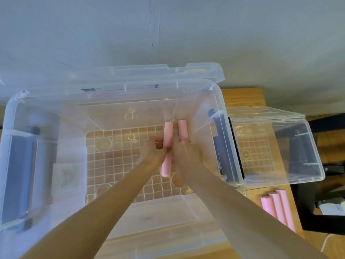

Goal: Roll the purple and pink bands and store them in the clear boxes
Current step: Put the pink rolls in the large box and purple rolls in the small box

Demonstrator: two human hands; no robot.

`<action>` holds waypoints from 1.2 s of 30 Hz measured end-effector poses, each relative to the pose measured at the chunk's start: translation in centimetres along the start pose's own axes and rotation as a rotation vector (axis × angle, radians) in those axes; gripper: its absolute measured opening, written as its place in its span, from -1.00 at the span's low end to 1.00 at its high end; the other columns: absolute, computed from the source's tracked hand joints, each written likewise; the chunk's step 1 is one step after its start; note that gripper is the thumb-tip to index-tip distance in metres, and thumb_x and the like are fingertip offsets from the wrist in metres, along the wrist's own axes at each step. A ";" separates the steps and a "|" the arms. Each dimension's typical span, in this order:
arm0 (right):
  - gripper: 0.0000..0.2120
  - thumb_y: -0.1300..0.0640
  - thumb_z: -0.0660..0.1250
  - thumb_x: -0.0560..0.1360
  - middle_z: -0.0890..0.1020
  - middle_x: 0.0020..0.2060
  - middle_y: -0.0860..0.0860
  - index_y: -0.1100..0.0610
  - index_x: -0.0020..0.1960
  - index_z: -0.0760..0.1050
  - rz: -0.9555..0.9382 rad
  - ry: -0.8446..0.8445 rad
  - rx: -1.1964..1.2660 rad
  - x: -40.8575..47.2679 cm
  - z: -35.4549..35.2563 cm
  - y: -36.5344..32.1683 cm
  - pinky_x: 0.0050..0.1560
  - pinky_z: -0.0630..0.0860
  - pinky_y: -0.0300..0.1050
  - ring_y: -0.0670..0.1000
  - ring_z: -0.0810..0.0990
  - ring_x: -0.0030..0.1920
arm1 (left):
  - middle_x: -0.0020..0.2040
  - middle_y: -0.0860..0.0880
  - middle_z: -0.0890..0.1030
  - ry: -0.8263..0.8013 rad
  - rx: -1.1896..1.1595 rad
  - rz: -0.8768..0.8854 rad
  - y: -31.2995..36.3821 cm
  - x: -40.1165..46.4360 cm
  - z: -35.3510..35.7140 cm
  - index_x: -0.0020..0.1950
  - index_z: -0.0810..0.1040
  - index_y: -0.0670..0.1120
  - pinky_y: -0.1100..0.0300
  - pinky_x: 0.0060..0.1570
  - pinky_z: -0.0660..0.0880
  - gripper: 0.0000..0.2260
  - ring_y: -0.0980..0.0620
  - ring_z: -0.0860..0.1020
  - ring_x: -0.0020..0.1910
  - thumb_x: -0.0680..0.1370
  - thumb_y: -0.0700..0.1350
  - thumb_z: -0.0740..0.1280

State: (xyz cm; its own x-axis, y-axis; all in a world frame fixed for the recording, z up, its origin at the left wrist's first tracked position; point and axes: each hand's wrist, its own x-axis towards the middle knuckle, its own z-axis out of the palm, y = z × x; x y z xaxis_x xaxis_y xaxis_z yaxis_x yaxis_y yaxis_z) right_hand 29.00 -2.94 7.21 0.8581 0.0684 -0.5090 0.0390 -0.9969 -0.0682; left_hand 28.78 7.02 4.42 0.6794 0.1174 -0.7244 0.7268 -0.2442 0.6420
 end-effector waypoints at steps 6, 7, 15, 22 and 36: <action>-0.17 0.20 0.28 0.59 0.49 0.15 0.14 0.18 0.60 -0.25 -0.040 -0.004 -0.143 -1.1 0.6 0.2 -0.17 0.36 -0.12 0.09 0.58 0.07 | 0.14 -0.12 0.64 0.000 -0.037 -0.008 -0.2 0.6 0.3 0.25 0.49 -0.14 -0.10 0.17 0.56 -0.69 -0.11 0.62 0.10 0.54 -0.15 0.43; -0.21 0.20 0.30 0.58 0.48 0.16 0.14 0.21 0.59 -0.16 -0.052 -0.013 -0.182 -1.3 0.6 0.2 -0.16 0.36 -0.13 0.08 0.57 0.07 | 0.14 -0.11 0.64 -0.003 -0.043 -0.009 -0.3 0.7 0.5 0.24 0.49 -0.13 -0.10 0.17 0.56 -0.69 -0.12 0.62 0.11 0.54 -0.13 0.44; -0.41 0.25 0.29 0.57 0.51 0.17 0.13 0.21 0.51 0.09 -0.019 -0.064 -0.107 -2.0 0.3 0.5 -0.19 0.34 -0.15 0.08 0.62 0.06 | 0.09 -0.08 0.62 0.007 -0.056 0.004 -0.5 1.2 1.5 0.15 0.49 -0.09 -0.10 0.15 0.56 -0.76 -0.13 0.62 0.11 0.53 -0.15 0.44; -0.72 0.28 0.18 0.61 0.57 -0.04 0.03 0.19 0.31 0.44 -0.096 -0.241 -0.080 -4.7 -1.5 0.8 -0.08 0.37 -0.10 0.12 0.61 0.14 | 0.09 -0.06 0.58 -0.012 0.025 0.035 0.2 1.3 2.4 0.27 0.46 -0.16 -0.01 0.11 0.57 -0.67 -0.09 0.59 0.07 0.54 -0.16 0.43; -0.72 0.27 0.17 0.59 0.54 0.24 0.14 0.24 0.27 0.45 -0.209 -0.472 -0.169 -6.0 0.2 0.7 0.52 0.14 0.07 0.18 0.44 0.33 | -0.01 0.03 0.57 0.027 0.262 0.255 0.4 1.1 2.5 0.27 0.46 -0.11 0.04 0.06 0.54 -0.65 -0.03 0.59 0.05 0.53 -0.11 0.43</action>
State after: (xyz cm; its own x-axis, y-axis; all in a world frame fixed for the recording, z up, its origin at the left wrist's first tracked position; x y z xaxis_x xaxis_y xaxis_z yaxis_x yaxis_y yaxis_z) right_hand 23.76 -3.99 10.00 0.5015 0.2369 -0.8321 0.2991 -0.9499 -0.0902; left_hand 29.56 4.65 3.28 0.8404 0.0453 -0.5400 0.4851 -0.5071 0.7124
